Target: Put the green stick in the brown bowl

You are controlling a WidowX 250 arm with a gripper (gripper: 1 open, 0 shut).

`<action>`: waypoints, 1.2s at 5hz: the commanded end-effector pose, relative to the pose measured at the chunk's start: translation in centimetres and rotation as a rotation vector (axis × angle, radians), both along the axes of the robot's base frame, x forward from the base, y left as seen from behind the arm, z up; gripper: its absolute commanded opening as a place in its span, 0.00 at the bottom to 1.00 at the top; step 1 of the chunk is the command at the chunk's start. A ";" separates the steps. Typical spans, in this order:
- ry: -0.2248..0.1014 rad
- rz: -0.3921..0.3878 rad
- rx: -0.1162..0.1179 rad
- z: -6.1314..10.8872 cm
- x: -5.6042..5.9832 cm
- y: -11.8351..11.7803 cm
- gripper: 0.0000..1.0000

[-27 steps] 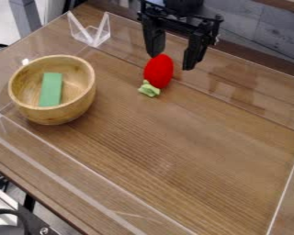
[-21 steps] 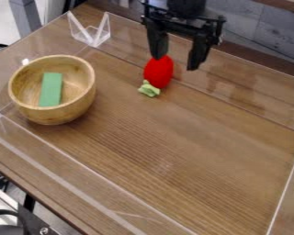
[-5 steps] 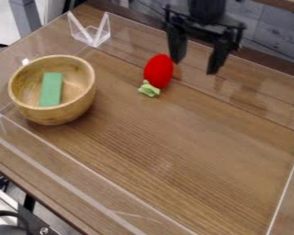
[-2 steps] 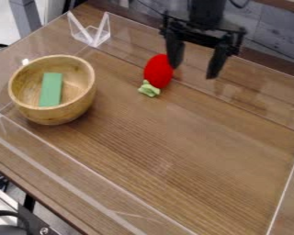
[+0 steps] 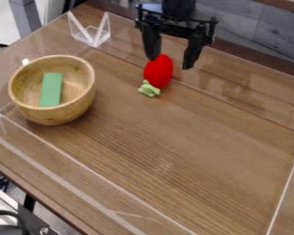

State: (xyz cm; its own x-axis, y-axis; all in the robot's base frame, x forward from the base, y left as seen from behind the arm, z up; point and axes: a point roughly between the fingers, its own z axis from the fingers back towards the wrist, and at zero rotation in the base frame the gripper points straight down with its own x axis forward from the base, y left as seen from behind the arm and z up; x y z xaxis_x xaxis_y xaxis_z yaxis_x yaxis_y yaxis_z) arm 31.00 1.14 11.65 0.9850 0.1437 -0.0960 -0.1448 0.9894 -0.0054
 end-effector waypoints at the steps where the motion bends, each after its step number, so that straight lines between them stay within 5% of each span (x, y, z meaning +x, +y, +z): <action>1: -0.078 -0.058 0.001 2.0 0.7 0.2 1.00; 4: -0.060 -0.063 -0.009 2.6 -0.3 -1.0 1.00; 6: -0.054 -0.203 -0.012 2.7 -0.1 -3.8 1.00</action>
